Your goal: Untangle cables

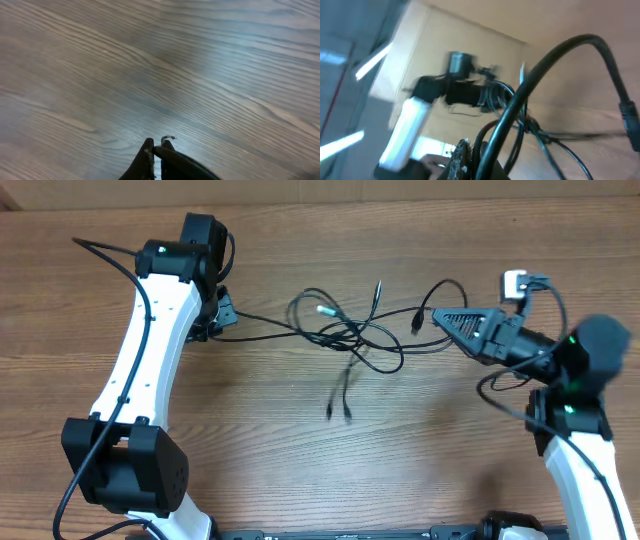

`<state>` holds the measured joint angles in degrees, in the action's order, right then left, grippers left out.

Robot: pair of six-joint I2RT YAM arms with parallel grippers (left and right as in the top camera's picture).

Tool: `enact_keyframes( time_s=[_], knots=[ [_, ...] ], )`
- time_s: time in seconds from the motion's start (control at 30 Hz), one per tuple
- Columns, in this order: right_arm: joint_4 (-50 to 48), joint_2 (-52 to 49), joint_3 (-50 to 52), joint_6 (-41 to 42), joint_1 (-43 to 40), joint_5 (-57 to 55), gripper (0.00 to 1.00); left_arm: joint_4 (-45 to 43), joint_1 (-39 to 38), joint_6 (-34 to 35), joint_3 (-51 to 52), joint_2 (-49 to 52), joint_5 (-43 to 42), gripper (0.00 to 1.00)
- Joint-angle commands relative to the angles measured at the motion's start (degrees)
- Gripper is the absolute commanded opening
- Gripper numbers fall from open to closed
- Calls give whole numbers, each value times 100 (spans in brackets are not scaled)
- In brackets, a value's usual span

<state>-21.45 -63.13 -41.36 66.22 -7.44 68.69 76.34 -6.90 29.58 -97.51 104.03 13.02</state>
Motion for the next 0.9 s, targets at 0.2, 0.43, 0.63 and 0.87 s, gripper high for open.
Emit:
enact_keyframes(
  time_s=[0.2, 0.43, 0.63, 0.87],
  knots=[
    [1700, 223, -72, -531, -68, -907, 4, 76, 988, 645, 48, -59, 52, 4],
    [3488, -199, -72, -1495, 192, -2295, 9, -127, 1480, -1541, 50, -59, -3722, 4],
    [3370, -752, -72, -1576, 787, -2258, 73, -291, 1375, -1980, 52, -59, -4911, 4],
    [2612, -1274, -72, -2006, 1746, -2179, 83, -138, 911, -1604, 52, -59, -3757, 4]
  ],
)
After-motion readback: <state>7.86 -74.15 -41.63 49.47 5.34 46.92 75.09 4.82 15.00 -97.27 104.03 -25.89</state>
